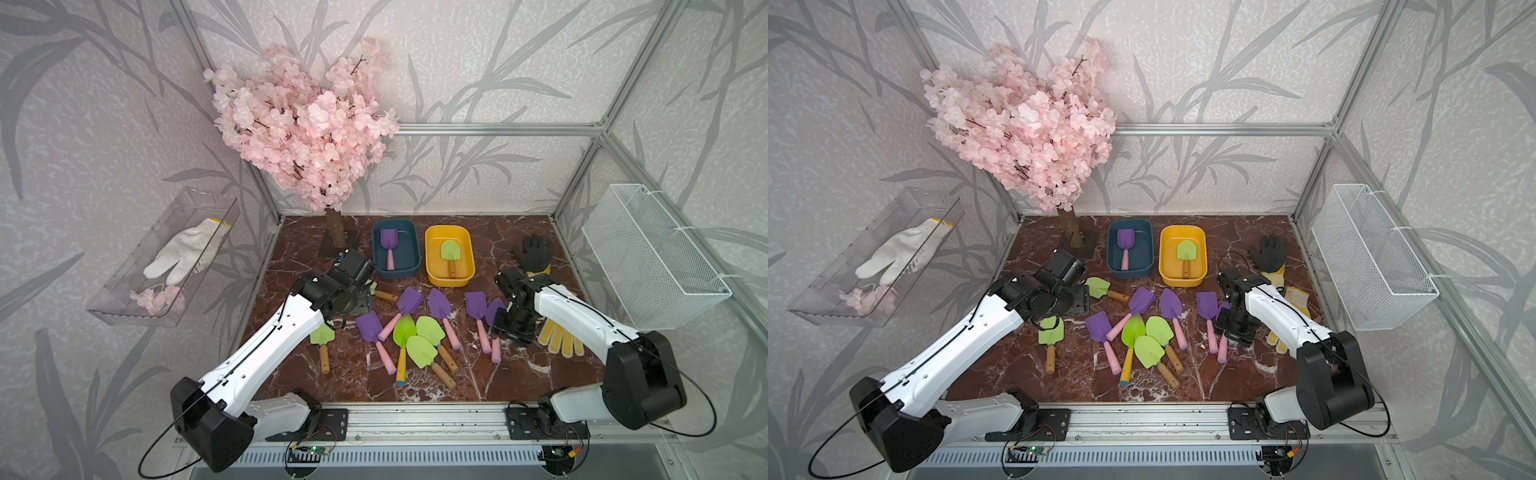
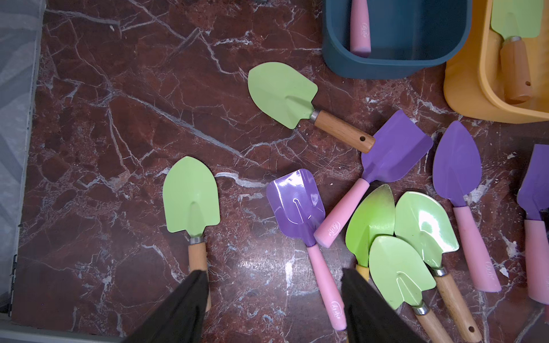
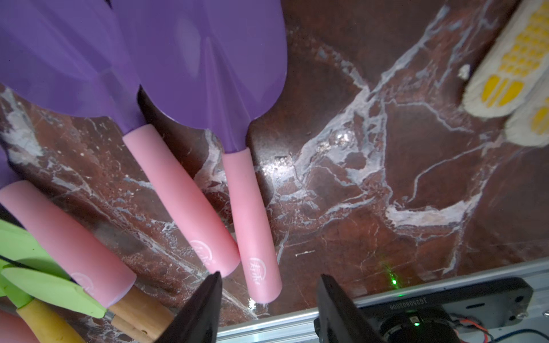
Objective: Sort the small shovels by color and place them into the storage box
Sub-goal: Place the shovel in the storage box, then pick up the shovel from the center of the board.
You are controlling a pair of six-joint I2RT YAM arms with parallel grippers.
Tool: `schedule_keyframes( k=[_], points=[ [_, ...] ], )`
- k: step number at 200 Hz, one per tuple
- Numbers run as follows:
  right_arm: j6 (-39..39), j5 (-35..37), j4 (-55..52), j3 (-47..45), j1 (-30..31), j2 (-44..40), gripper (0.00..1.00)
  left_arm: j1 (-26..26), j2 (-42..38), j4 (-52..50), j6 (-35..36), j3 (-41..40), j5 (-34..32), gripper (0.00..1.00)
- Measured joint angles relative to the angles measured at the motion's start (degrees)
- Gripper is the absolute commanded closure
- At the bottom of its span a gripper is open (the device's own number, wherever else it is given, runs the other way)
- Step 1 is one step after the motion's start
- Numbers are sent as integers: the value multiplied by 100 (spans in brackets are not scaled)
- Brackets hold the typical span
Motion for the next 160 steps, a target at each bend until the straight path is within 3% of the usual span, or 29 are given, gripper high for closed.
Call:
schedule_keyframes(
  k=[160],
  points=[
    [-92,-203,590,-223,-63,503,45,0,-280,7,-236,-439,11,25]
  ],
)
